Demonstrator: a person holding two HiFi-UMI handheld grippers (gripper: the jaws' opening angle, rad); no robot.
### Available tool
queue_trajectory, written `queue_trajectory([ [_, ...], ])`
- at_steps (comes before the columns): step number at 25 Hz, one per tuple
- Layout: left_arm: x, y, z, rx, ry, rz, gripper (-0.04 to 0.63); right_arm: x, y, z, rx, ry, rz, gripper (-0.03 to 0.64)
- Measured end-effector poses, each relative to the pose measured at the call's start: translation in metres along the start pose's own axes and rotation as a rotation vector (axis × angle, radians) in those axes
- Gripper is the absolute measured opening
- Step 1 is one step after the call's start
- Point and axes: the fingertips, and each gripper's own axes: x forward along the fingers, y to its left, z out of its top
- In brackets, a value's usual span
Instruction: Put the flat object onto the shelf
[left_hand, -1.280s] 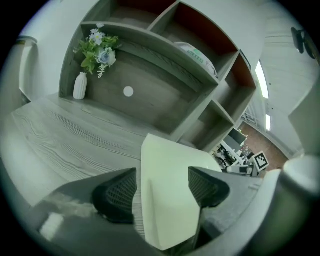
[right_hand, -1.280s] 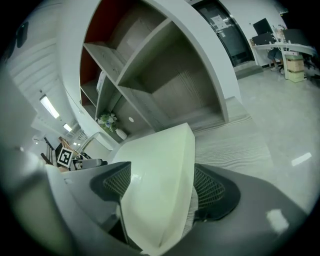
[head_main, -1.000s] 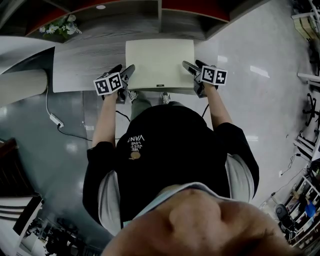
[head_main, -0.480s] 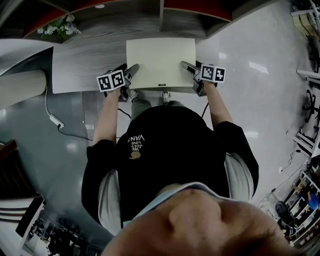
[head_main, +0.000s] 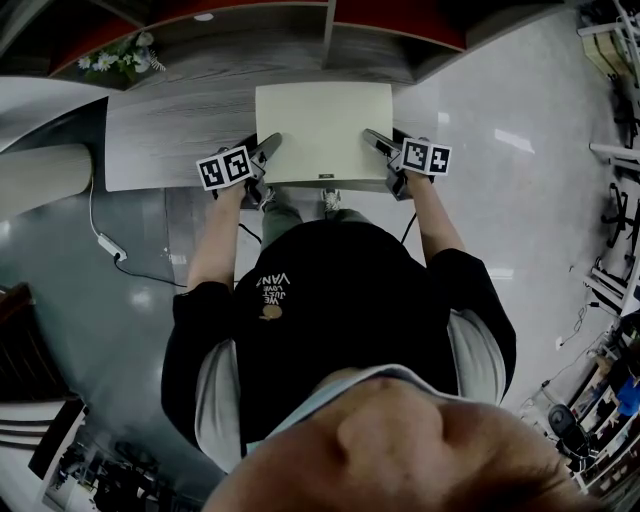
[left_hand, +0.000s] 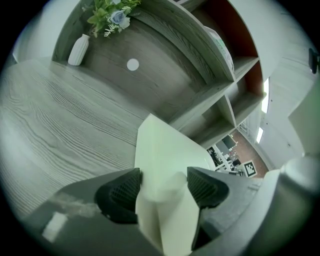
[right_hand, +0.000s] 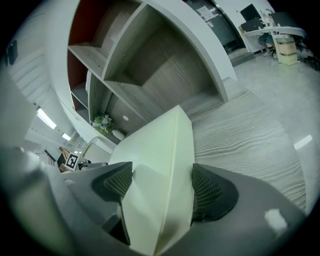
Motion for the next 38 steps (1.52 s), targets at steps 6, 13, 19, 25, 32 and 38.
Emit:
queue_trajectory([
  [6,-0.01,0.003,0.002,0.04,-0.013,0.013,0.295,0.001,0.013,0.0,-0.044,-0.01,-0.004,0.36],
  [13,-0.034,0.009,0.003,0.055,-0.049,0.025,0.293,0.001,0.038,0.0,-0.093,-0.019,0.011,0.359],
  [19,-0.064,0.011,0.012,0.072,-0.119,0.024,0.293,0.005,0.068,0.003,-0.137,-0.046,0.033,0.359],
  [25,-0.098,0.011,0.028,0.114,-0.2,0.034,0.293,0.009,0.103,0.013,-0.207,-0.072,0.065,0.357],
  [32,-0.143,0.0,0.052,0.129,-0.335,0.04,0.291,-0.001,0.154,0.038,-0.296,-0.15,0.111,0.357],
  [38,-0.179,-0.005,0.073,0.158,-0.428,0.039,0.29,-0.005,0.198,0.057,-0.371,-0.208,0.148,0.357],
])
